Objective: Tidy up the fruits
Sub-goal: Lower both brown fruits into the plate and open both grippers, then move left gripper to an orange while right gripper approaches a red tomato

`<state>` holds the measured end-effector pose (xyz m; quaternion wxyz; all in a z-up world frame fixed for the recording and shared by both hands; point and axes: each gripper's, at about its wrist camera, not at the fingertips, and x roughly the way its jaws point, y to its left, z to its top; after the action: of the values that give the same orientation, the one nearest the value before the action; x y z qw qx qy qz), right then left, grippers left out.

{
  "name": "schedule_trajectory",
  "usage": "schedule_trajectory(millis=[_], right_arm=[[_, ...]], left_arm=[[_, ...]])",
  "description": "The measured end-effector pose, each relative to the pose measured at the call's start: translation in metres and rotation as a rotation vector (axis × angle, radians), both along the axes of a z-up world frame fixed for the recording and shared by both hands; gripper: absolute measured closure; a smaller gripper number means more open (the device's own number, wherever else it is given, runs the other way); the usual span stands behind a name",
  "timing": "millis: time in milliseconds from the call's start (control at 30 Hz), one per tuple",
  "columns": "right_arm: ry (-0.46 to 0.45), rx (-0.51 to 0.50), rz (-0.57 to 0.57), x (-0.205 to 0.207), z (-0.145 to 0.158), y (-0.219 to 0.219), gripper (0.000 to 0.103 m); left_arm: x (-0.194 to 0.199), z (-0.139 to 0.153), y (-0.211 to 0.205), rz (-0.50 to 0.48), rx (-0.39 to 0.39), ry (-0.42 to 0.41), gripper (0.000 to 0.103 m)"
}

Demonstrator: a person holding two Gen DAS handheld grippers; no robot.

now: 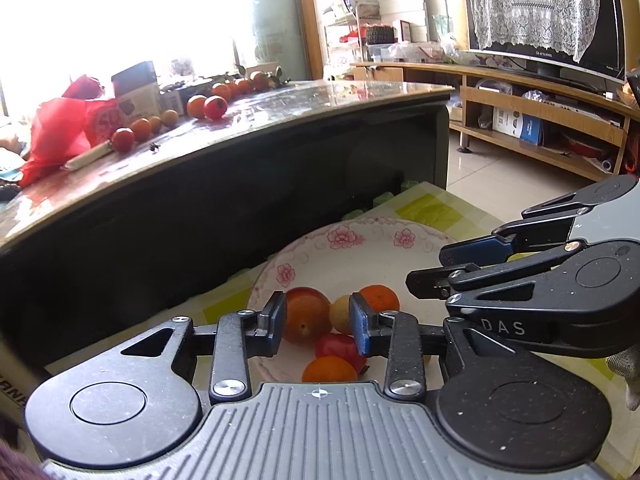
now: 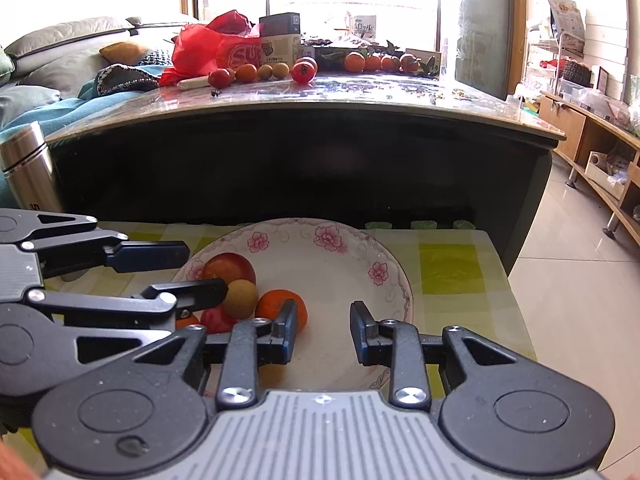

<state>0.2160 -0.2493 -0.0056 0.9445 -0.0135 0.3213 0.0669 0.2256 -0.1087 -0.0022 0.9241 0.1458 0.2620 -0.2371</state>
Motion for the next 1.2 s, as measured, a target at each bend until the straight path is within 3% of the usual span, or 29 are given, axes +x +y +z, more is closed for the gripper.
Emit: schedule_trajectory(millis=[400,700,1200], right_arm=[[-0.024,0.019,0.037,-0.036,0.018,0.011,0.067],[0.073,-0.022,0.097,-0.076,-0.009,0.033,0.066],[0.100,-0.047,0.099,-0.043,-0.042,0.059,0.065]], left_arm=[[-0.034,0.020,0.027,-0.004,-0.029,-0.012,0.058],[-0.072,0.008,0.052,-0.039,0.014,0.047,0.056],[-0.071,-0.021,0.065,-0.043,-0.025,0.129,0.053]])
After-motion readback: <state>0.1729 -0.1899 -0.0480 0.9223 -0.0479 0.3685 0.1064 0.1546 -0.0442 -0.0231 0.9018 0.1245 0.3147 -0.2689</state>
